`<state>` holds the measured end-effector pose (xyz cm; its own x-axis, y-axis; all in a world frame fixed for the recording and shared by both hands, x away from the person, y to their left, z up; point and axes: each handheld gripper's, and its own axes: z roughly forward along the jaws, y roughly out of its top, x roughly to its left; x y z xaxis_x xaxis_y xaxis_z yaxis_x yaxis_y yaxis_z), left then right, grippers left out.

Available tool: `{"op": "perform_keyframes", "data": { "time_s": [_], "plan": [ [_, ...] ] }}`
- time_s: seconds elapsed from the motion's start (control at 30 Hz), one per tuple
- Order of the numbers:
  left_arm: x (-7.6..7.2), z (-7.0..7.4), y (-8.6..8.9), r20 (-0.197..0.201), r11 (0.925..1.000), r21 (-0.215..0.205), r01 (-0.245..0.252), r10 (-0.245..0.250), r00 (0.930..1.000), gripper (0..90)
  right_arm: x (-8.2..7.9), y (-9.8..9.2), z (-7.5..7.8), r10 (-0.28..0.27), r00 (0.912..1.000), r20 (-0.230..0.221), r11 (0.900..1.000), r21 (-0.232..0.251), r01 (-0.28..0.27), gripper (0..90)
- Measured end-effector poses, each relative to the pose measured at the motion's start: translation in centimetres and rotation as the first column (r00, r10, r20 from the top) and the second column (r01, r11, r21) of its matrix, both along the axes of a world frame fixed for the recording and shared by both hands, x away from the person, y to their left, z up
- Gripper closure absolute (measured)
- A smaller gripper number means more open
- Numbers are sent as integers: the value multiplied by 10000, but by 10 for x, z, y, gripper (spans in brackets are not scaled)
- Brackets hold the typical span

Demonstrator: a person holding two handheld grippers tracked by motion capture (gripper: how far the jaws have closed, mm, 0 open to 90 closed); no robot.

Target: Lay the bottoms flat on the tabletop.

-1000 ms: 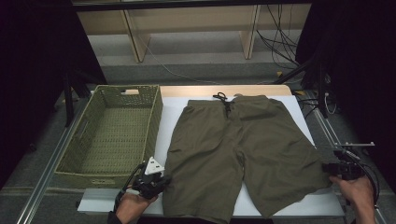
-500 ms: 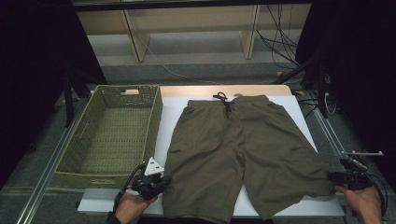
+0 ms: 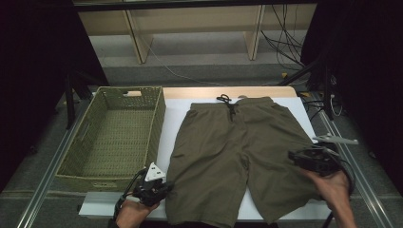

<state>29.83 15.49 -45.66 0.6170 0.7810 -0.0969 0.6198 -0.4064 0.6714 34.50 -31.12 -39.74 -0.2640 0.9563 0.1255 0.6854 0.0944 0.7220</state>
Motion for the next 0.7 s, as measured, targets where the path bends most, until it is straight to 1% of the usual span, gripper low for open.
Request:
{"op": "perform_keyframes", "data": {
  "time_s": [0.07,0.1,0.13,0.23,0.27,0.33,0.4,0.47,0.6,0.63,0.7],
  "plan": [
    [0,0,0,-68,10000,-31,-46,46,10000,836,5,22,1,551,9983,167,9984,101,-553,371],
    [-2,1,0,-187,9997,-138,-183,181,9997,797,8,34,2,972,9949,257,9952,78,-975,362],
    [-3,1,0,-268,9996,-172,-242,237,9994,755,9,41,3,1145,9929,309,9933,115,-1149,356],
    [-4,0,0,-386,9993,-197,-314,306,9988,664,14,67,8,1790,9825,517,9833,252,-1804,344],
    [-6,-1,-1,-512,9988,-207,-434,423,9978,621,15,75,9,1965,9789,554,9797,288,-1983,336],
    [-9,-1,-3,-565,9985,-131,-526,517,9971,557,17,88,11,2331,9705,612,9717,243,-2349,331],
    [-11,-2,-4,-613,9979,-139,-625,615,9962,508,19,100,11,2608,9634,618,9648,191,-2624,320],
    [-12,-1,-5,-632,9973,-128,-723,714,9954,457,21,109,10,2796,9584,577,9597,135,-2808,312],
    [-13,0,-3,-579,9945,-225,-1023,1009,9932,392,26,122,7,3030,9521,411,9527,112,-3037,291],
    [-14,0,-3,-578,9937,-271,-1087,1070,9926,381,26,125,6,3049,9517,351,9521,117,-3055,285],
    [-14,0,-3,-581,9925,-309,-1182,1163,9915,370,28,131,5,3158,9483,325,9486,90,-3162,277]
  ]
}}
